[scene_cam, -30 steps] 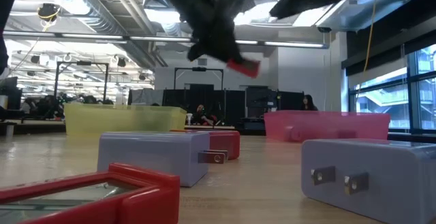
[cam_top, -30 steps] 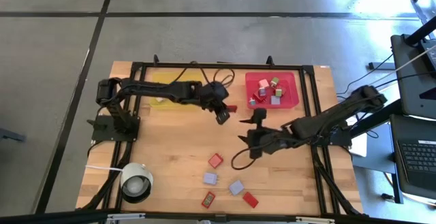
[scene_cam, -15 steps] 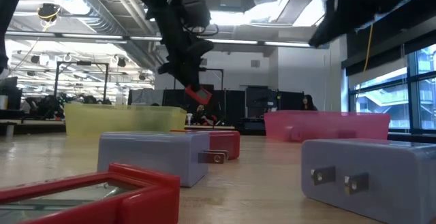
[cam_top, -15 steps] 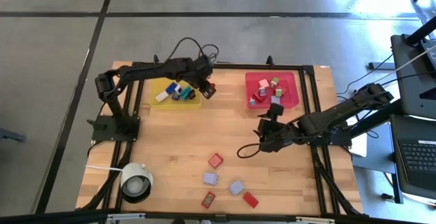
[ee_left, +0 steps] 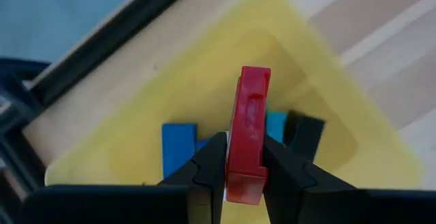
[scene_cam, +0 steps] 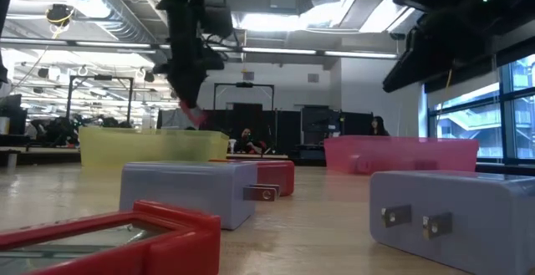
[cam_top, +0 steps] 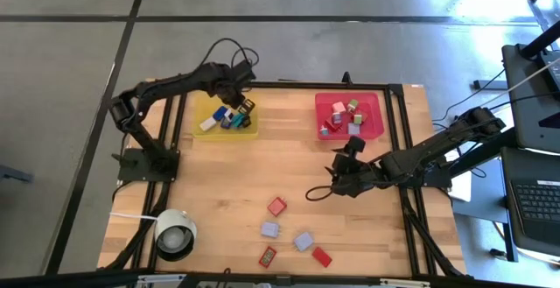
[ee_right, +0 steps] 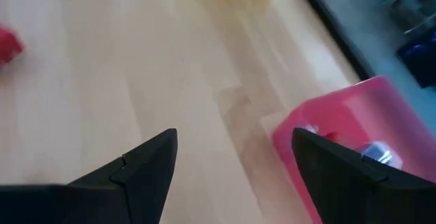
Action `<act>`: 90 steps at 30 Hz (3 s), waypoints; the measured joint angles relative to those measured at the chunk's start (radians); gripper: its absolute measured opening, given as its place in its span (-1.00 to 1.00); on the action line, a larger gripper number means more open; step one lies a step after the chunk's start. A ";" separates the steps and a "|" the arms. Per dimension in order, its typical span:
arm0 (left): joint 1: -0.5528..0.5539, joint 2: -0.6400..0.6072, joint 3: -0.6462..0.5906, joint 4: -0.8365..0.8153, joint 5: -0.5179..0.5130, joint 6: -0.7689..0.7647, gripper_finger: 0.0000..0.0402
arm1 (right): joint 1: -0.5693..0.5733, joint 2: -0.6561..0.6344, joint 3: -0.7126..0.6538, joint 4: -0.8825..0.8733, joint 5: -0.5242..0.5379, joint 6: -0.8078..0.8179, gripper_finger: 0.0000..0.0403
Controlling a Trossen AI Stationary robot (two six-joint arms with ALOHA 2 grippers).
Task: Pick & Place Office items
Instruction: Put the left red digital clock into the yellow bin, then put the red charger adapter into the red bin
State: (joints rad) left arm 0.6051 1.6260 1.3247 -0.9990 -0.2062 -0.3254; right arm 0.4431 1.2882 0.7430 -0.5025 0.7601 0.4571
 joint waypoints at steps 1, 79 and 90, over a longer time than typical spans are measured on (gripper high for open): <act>-0.001 0.000 -0.019 0.010 -0.006 -0.012 -0.65 | 0.000 0.000 -0.001 0.012 0.019 -0.001 0.45; -0.643 -0.026 0.014 -0.547 -0.284 -0.474 -0.28 | -0.209 0.538 0.105 1.032 -0.974 -0.610 0.72; -0.657 -0.029 0.015 -0.536 -0.299 -0.492 -0.28 | -0.241 0.699 0.342 0.725 -1.131 -0.735 0.72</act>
State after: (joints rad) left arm -0.0517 1.5967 1.3396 -1.5349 -0.5050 -0.8173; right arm 0.2021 1.9872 1.0849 0.2229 -0.3708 -0.2776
